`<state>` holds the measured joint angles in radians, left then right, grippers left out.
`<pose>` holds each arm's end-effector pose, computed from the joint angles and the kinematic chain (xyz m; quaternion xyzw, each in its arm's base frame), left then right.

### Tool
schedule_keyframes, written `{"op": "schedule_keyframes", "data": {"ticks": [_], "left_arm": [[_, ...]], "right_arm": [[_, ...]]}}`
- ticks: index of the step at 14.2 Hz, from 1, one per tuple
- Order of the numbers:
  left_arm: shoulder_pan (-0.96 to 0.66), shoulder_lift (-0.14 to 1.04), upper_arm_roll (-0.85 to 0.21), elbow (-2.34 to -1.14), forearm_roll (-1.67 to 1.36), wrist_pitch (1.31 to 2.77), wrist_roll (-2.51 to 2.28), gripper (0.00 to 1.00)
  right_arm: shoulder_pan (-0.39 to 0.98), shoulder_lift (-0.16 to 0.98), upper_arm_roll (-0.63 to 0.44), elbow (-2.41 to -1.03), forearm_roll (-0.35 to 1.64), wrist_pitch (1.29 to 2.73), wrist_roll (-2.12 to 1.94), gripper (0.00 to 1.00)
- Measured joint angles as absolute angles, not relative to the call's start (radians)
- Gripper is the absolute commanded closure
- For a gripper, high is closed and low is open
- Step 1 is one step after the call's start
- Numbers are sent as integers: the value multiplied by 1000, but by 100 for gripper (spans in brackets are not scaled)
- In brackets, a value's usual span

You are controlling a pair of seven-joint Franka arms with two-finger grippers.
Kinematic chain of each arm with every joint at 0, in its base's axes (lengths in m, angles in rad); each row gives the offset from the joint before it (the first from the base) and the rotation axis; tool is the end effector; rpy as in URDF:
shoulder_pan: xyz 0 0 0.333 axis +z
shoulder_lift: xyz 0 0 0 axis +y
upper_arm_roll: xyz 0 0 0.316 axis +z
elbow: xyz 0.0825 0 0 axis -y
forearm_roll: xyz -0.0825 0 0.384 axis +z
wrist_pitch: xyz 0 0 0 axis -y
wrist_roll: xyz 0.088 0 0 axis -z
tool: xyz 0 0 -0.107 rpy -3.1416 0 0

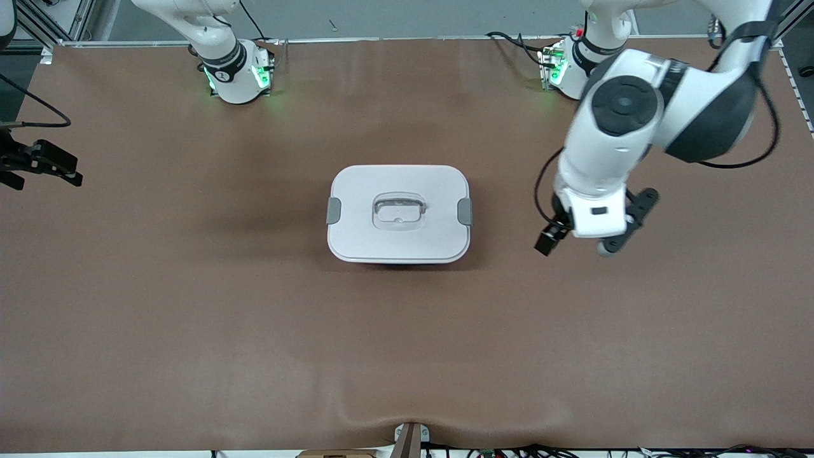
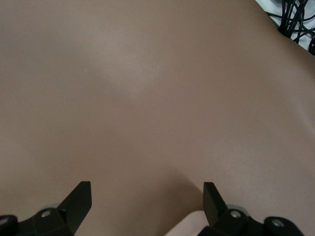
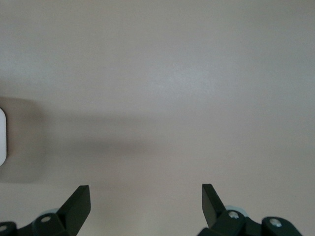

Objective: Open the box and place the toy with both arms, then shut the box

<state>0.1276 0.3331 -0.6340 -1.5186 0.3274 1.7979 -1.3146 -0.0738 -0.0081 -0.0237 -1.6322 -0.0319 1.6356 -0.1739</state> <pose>0.6020 -0.2444 0.5015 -0.9262 -0.3719 -0.0531 0.0332 0.5541 -0.0575 0.6057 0.9991 0.0391 0.0036 0.0165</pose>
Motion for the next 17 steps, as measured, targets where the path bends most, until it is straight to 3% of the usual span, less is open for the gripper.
{"op": "schedule_keyframes", "data": {"ticks": [6,14,15,17], "left_arm": [[289,313,-634,-1472,265,1691,-878,0],[355,245,-621,-1453,260,1632,-523,0],[330,227,-581,-1453,257,1624,-477,0],[182,186,-396,-1454,233,1588,-378,0]], "right_arm": [[-57,-8,-19,-1630,-29,1653,-174,0],[-42,-7,-20,-1629,-28,1699,-173,0],[-44,-7,-23,-1629,-28,1698,-173,0],[-45,-3,-25,-1632,-28,1694,-173,0]]}}
